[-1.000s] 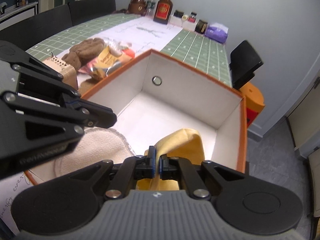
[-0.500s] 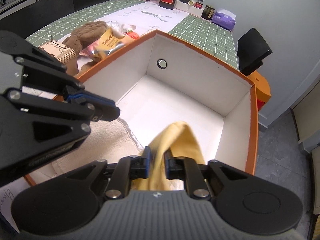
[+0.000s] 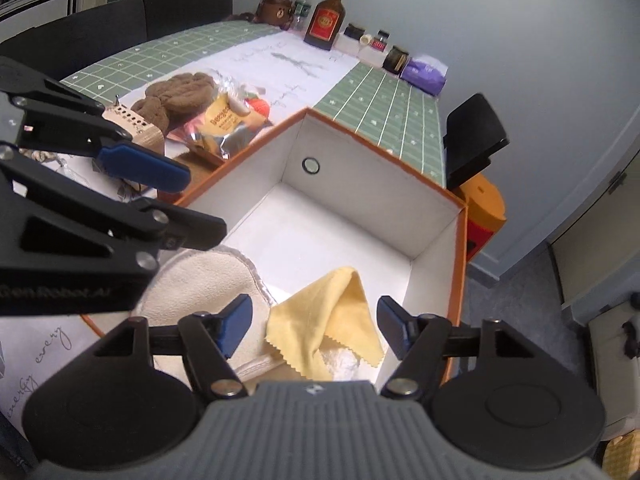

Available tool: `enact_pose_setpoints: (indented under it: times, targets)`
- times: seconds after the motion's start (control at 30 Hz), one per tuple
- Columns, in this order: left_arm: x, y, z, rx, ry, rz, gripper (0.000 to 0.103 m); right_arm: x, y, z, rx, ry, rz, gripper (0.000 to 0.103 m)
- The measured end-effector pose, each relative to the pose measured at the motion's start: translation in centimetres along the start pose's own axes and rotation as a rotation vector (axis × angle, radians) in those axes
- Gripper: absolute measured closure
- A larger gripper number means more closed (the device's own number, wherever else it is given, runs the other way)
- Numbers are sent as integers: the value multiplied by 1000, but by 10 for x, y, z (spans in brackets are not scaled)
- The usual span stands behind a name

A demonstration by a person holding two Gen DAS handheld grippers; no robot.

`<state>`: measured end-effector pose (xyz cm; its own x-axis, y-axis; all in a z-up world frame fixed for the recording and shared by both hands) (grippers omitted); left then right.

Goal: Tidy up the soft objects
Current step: 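Move both grippers back from the box toward the remaining items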

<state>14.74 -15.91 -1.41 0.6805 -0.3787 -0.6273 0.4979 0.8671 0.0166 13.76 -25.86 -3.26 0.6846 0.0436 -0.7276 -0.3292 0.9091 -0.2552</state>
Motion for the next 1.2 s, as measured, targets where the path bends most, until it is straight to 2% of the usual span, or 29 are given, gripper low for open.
enact_pose_setpoints:
  times: [0.13, 0.33, 0.5, 0.6, 0.87, 1.03, 1.1, 1.17, 1.2]
  targets:
    - [-24, 7, -2, -8, -66, 27, 58, -20, 9, -1, 30, -59, -22, 34]
    - [-59, 24, -18, -26, -164, 104, 58, -48, 38, -8, 137, -204, -12, 34]
    - [-77, 44, -43, -78, -194, 126, 58, -65, 83, -15, 137, -351, -34, 34]
    - [-85, 62, -62, -109, -194, 169, 58, -67, 111, -19, 142, -401, -25, 35]
    - [-98, 113, -120, -232, -146, 272, 58, -54, 175, -25, 147, -448, -1, 35]
    - [-103, 135, -150, -270, -111, 343, 58, -37, 198, -30, 120, -427, 7, 35]
    - [-104, 145, -157, -295, -107, 352, 51, -27, 201, -29, 124, -403, 14, 35]
    - [-104, 158, -164, -350, -113, 373, 36, -19, 203, -28, 133, -386, 17, 35]
    - [-104, 166, -167, -390, -115, 386, 34, -16, 203, -27, 135, -381, 17, 35]
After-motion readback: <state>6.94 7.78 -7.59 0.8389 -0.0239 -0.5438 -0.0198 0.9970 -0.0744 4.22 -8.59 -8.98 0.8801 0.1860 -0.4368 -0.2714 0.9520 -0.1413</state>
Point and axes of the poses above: each gripper's, at about its wrist camera, not at the fingertips, and x roughly the way its jaws point, y to its left, z to its top, the point moved 5 cm from there along x, roughly the way its jaws point, and after that the axes turned 6 degrees about x, right-handed, at the moved point
